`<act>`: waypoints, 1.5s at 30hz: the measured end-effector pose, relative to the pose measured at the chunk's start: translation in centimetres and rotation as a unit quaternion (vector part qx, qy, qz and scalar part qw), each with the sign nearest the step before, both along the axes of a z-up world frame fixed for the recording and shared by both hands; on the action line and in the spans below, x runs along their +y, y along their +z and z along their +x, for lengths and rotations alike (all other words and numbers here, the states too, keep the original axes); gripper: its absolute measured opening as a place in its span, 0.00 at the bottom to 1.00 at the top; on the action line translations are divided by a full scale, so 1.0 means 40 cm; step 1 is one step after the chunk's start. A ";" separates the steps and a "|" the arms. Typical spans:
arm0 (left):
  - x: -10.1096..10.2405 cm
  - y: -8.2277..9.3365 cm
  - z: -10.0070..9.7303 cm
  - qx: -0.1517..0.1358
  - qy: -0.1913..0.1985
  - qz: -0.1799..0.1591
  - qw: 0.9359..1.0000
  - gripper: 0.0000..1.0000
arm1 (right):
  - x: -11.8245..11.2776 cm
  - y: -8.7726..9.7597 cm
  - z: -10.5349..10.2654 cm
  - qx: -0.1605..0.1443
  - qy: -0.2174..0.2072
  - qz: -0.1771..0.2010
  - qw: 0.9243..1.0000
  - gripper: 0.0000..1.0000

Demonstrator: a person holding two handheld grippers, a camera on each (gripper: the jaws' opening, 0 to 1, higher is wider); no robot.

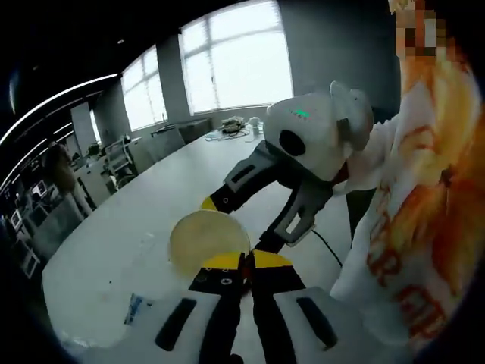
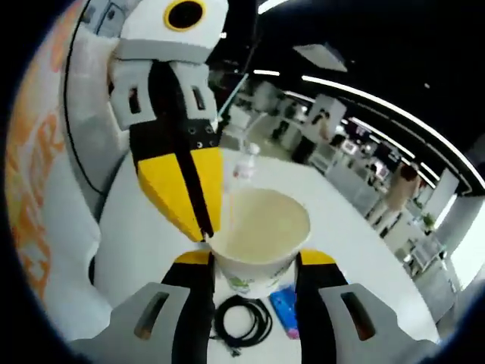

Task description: Arrange the tabletop items into an orderly group along one side of the table until the central work area is clear of visible clutter.

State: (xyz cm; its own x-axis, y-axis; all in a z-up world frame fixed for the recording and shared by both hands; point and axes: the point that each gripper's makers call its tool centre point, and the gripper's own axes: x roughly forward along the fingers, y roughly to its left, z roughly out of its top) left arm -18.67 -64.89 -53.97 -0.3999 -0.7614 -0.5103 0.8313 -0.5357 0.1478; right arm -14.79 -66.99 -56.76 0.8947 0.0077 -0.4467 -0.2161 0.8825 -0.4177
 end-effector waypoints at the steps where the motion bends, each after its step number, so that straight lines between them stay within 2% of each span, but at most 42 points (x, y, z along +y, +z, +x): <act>1: 0.001 -0.004 0.007 -0.018 0.001 0.000 1.000 0.02 | 0.004 0.005 0.003 -0.004 0.002 0.003 1.000 0.39; 3: 0.001 -0.005 0.007 -0.020 0.003 0.002 1.000 0.06 | 0.008 0.009 0.010 -0.005 0.000 0.010 1.000 0.39; 5: 0.004 -0.003 0.007 -0.026 0.000 0.002 1.000 0.01 | 0.018 0.005 0.012 0.001 0.008 0.000 1.000 0.39; 11: 0.012 -0.025 0.011 -0.039 -0.001 0.019 0.999 0.00 | 0.018 -0.017 0.009 0.022 0.007 -0.008 1.000 0.40; 17: 0.014 -0.030 0.032 -0.048 0.014 0.025 0.998 0.00 | 0.019 -0.037 -0.005 0.031 -0.005 0.034 0.999 0.38; 22: 0.018 -0.029 0.062 -0.053 0.027 0.027 0.998 0.00 | 0.011 -0.050 -0.016 0.038 -0.016 0.049 0.998 0.36; 24: 0.022 -0.041 0.087 -0.063 0.036 0.037 0.997 0.00 | 0.009 -0.060 -0.024 0.042 -0.020 0.055 0.997 0.37; 26: 0.029 -0.062 0.126 -0.089 0.048 0.051 0.994 0.00 | 0.008 -0.067 -0.035 0.044 -0.025 0.063 0.997 0.37; 29: 0.041 -0.086 0.162 -0.112 0.048 0.069 0.990 0.00 | 0.007 -0.073 -0.046 0.045 -0.030 0.067 0.996 0.37; 30: 0.044 -0.102 0.194 -0.127 0.050 0.074 0.988 0.00 | 0.009 -0.077 -0.054 0.044 -0.033 0.076 0.996 0.37; 34: 0.051 -0.139 0.299 -0.149 0.077 0.106 0.980 0.00 | 0.006 -0.091 -0.073 0.046 -0.049 0.109 0.992 0.37; 38: 0.059 -0.161 0.389 -0.151 0.105 0.139 0.973 0.00 | -0.008 -0.091 -0.084 0.043 -0.063 0.118 0.990 0.37; 41: 0.056 -0.174 0.457 -0.172 0.116 0.147 0.967 0.00 | -0.022 -0.087 -0.087 0.038 -0.072 0.127 0.989 0.37; 45: 0.048 -0.193 0.517 -0.167 0.125 0.164 0.964 0.00 | -0.031 -0.098 -0.089 0.043 -0.083 0.140 0.986 0.37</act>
State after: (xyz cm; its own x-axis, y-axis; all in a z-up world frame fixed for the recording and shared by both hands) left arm 2.00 -62.97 -61.70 0.0038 -0.5893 -0.8079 0.8762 -0.3874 0.2867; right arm -18.35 -68.24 -60.66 0.8532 -0.0011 -0.5216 -0.0838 0.9867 -0.1392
